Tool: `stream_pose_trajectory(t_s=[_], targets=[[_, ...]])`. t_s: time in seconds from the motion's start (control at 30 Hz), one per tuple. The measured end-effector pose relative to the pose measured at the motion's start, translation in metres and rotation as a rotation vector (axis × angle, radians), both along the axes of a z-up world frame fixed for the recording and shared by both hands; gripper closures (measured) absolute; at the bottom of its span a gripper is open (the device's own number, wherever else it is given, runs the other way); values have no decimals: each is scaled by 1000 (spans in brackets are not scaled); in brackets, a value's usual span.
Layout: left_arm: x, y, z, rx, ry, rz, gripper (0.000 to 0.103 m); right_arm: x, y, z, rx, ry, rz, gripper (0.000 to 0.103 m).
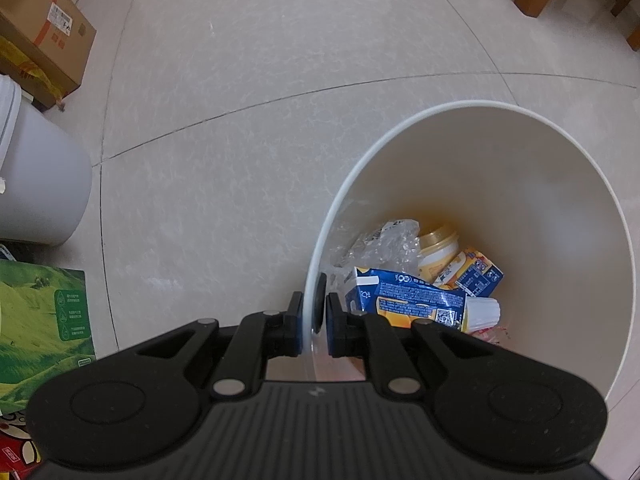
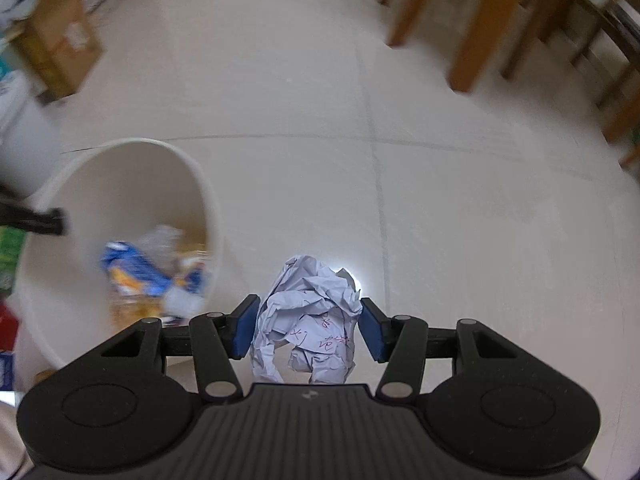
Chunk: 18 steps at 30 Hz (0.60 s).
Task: Collect trash
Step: 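Carry the crumpled paper over the bin and open the right gripper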
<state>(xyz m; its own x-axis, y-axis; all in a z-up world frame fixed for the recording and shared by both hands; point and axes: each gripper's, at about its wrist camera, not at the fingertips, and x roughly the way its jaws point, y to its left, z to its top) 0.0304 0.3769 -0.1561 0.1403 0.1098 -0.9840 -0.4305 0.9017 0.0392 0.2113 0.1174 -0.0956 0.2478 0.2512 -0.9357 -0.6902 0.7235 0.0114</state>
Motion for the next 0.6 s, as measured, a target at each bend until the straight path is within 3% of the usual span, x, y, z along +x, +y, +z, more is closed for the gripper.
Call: stream_pose_trajectory(t_s=[0.2, 0.6], targets=[[0, 2, -1, -12, -4, 22, 95, -35, 58, 15, 81, 83, 137, 44], [0, 5, -1, -39, -7, 26, 95, -50, 134, -49, 8, 169, 263, 44]])
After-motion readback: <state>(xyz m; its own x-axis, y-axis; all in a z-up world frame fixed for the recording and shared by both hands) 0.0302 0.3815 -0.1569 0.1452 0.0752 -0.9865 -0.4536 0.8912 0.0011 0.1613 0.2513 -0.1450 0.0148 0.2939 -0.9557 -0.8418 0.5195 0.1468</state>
